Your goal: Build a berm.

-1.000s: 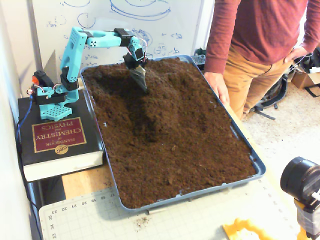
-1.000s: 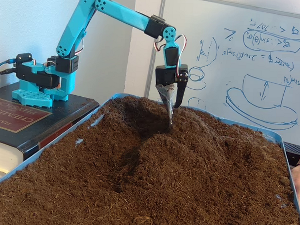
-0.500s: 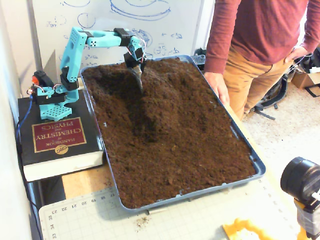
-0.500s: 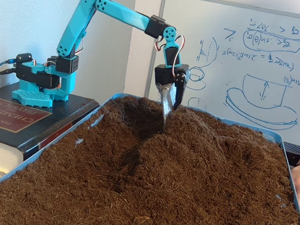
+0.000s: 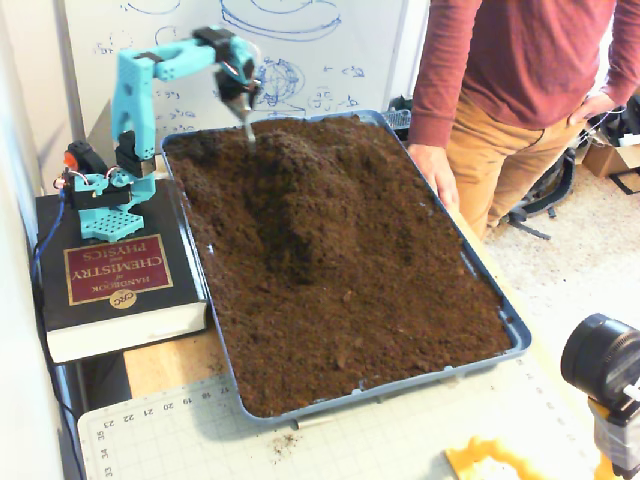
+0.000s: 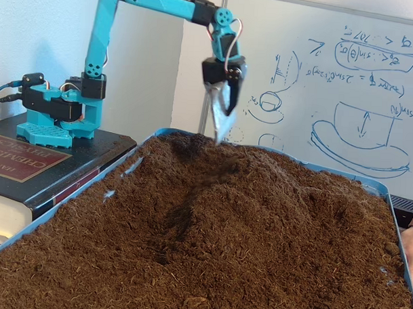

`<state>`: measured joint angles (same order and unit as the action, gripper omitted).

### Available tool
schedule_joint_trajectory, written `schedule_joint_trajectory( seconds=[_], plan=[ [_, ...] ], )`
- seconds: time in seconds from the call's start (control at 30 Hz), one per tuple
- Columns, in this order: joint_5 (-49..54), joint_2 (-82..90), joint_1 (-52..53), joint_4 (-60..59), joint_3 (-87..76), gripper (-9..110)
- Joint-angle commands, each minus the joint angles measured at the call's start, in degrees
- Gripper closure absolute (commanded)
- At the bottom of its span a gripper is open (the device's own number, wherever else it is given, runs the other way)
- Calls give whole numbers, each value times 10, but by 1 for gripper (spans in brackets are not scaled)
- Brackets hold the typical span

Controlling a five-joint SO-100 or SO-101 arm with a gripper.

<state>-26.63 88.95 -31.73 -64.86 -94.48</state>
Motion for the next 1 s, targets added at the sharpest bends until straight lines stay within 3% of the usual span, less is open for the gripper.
schedule_joint_trajectory(
  seconds=[0.0,0.13,0.33,0.63,0.97],
  plan=[
    [33,134,0,-66,-44,101],
    [91,193,30,-100,-142,101],
    [173,216,61,-52,-274,101],
    [171,214,53,116,-384,101],
    [166,124,7,152,-361,101]
  ],
)
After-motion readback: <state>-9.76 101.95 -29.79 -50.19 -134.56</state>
